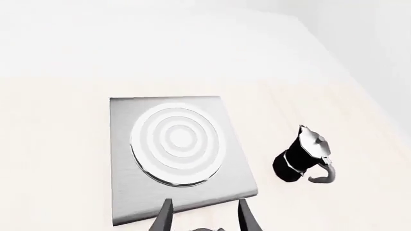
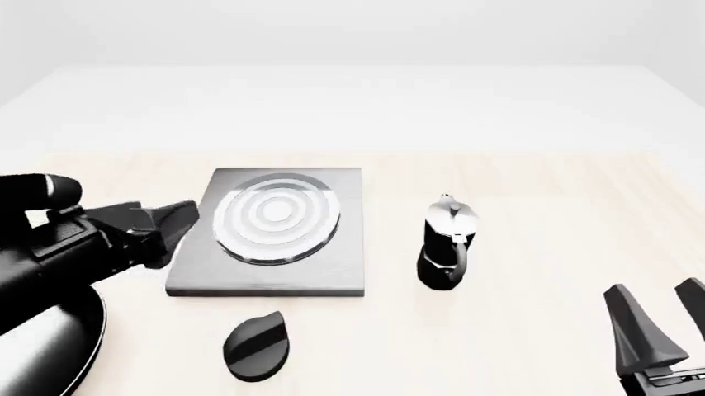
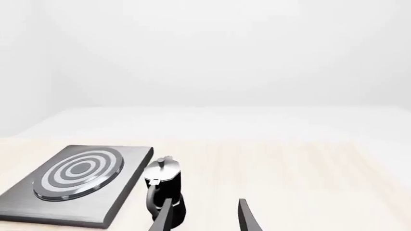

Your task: Turn on the stove and put the moka pot on it.

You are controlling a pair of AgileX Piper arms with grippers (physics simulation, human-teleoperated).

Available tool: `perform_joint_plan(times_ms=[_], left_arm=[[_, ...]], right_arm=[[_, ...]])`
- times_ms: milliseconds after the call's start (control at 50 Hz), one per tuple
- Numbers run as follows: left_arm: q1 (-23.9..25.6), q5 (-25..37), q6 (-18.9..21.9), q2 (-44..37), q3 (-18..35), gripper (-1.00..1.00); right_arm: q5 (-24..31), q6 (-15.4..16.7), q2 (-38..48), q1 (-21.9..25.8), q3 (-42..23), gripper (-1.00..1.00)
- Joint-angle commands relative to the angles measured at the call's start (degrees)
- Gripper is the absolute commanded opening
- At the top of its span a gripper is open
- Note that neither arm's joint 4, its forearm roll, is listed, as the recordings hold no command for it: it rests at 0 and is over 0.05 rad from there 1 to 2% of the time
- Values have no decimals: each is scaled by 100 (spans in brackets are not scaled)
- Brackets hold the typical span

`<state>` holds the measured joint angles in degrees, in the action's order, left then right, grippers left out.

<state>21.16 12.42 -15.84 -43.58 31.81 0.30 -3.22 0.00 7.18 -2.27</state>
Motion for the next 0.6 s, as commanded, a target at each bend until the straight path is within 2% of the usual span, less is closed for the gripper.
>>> perform_joint_plan(times_ms=[20,160,280,460,540,600], left_arm=[[-503,-47,686,974,-237,100],[-1065,-284,1387,1822,-693,100],[-1280,-422,1819,2542,-993,100],[-1624,-602,2091,3750,-1675,100],[-1880,-622,2125,4091,-1975,100],[-1995,-651,1999,4173,-2148,100]], right_arm=[[56,82,0,102,-121,100],[94,103,0,159,-191,100],[142,140,0,175,-255,100],[209,137,1,153,-333,100],[309,124,1,231,-456,100],[446,142,0,269,-563,100]])
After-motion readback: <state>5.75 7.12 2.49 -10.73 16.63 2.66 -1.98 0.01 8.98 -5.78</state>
